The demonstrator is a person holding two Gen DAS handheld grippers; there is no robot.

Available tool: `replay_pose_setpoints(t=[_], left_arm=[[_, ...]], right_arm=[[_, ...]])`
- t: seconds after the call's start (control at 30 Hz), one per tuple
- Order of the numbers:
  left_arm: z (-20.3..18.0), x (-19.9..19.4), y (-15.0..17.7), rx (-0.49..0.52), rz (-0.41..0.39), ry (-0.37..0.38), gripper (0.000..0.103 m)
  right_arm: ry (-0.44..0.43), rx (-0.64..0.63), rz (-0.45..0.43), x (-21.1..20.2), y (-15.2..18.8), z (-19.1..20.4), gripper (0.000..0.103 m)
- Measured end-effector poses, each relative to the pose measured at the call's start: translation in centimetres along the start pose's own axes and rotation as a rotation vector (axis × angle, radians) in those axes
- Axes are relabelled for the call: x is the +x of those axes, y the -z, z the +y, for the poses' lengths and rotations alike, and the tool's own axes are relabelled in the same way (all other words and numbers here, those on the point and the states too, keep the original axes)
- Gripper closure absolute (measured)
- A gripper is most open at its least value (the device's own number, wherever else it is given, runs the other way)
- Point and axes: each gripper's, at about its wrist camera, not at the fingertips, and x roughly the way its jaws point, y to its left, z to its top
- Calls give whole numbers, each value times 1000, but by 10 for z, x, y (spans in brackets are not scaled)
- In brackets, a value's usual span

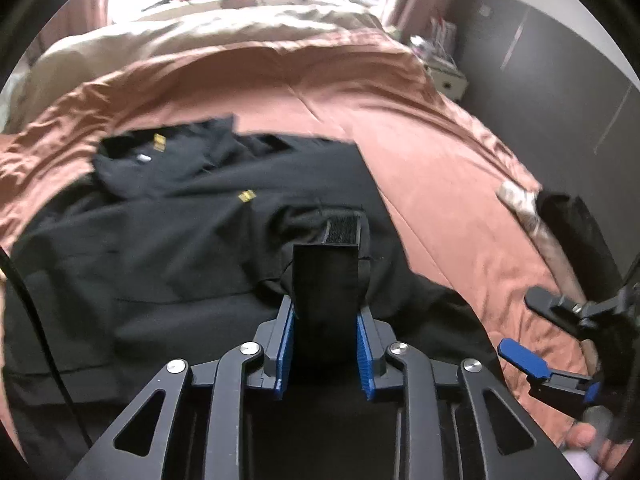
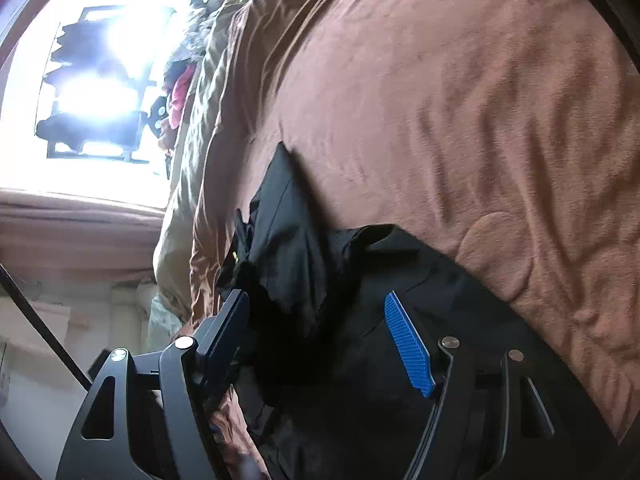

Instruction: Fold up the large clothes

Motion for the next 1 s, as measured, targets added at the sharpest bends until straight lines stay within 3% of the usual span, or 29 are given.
replay_pose_setpoints(t=[0.23,0.47,0.7,0.9,1.0], left_arm=[[71,-65,-14,-41,-93,-114,82],[141,-102,-12,-94,-147,-206,87],[209,-105,9,-210,-136,-279,88],[283,-95,50,-395,-54,-438,87],[305,-107,65,-466,-69,-440,85]], right_arm=[[-12,-52,30,17,6,12,34],[4,-98,48,35,6,20,34],[35,-145,48,48,4,29,34],[52,-143,44,58,5,32,34],[54,-154,41,58,7,33,34]])
